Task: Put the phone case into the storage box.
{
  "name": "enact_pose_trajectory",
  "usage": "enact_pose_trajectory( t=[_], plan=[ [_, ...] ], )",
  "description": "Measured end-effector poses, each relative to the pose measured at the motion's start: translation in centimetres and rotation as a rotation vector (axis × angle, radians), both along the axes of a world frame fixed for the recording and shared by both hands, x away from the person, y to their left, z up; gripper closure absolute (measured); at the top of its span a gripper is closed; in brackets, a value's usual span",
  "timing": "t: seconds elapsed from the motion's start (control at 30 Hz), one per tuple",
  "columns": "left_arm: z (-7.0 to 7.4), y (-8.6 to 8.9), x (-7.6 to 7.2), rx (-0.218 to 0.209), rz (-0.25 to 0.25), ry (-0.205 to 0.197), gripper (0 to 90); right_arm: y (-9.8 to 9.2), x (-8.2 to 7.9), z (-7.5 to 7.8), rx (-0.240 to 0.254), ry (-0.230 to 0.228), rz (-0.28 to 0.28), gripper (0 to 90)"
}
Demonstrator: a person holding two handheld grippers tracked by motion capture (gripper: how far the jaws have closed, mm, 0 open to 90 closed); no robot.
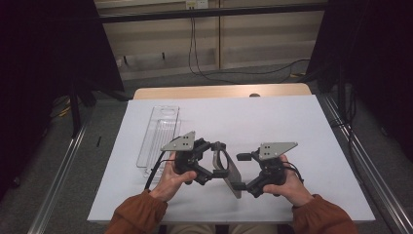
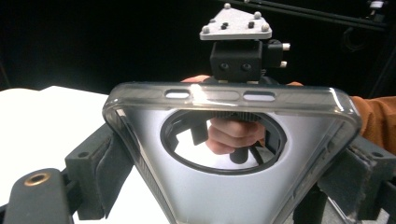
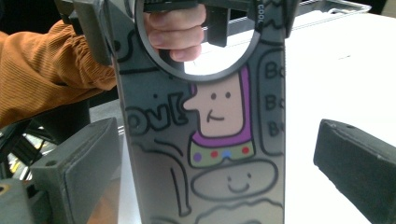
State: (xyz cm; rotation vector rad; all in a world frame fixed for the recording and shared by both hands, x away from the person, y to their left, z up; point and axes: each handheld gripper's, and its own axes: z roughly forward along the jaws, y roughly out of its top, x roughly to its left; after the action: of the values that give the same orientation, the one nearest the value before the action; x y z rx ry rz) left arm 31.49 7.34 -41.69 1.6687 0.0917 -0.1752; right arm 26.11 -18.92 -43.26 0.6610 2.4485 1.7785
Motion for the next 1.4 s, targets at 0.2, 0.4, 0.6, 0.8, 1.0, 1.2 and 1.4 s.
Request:
enact_pose_trajectory(
  t=[0.2, 0.4, 0.6, 0.8, 1.0, 1.2, 1.4],
  plan=[
    [0.3, 0.5, -0.1, 0.030, 0.038, 0.002, 12.5, -0.5, 0.1, -0.1, -0.021, -0.012, -0.054, 0.5],
    [0.5, 0.9, -0.1, 0.025, 0.094, 0.006, 12.5, -1.2, 0.1, -0.2, -0.018, -0.019, -0.103, 0.8],
    [0.7, 1.5, 0.1, 0.039, 0.132, 0.011, 12.5, -1.7, 0.0, -0.4, -0.011, -0.035, -0.184, 1.2],
    [1.0, 2.0, 0.1, 0.027, 0.189, 0.014, 12.5, -2.3, 0.0, -0.5, 0.007, -0.073, -0.256, 1.4],
    [1.3, 2.6, 0.2, 0.046, 0.247, 0.007, 12.5, -3.0, -0.4, -0.9, -0.042, -0.124, -0.360, 1.9],
    [1.4, 2.9, 0.0, 0.044, 0.300, 0.015, 12.5, -4.3, -1.1, -1.3, -0.040, -0.119, -0.447, 1.9],
    [1.7, 3.3, 0.0, 0.051, 0.367, 0.013, 12.4, -5.8, -2.3, -1.5, -0.039, -0.134, -0.534, 1.0]
  ],
)
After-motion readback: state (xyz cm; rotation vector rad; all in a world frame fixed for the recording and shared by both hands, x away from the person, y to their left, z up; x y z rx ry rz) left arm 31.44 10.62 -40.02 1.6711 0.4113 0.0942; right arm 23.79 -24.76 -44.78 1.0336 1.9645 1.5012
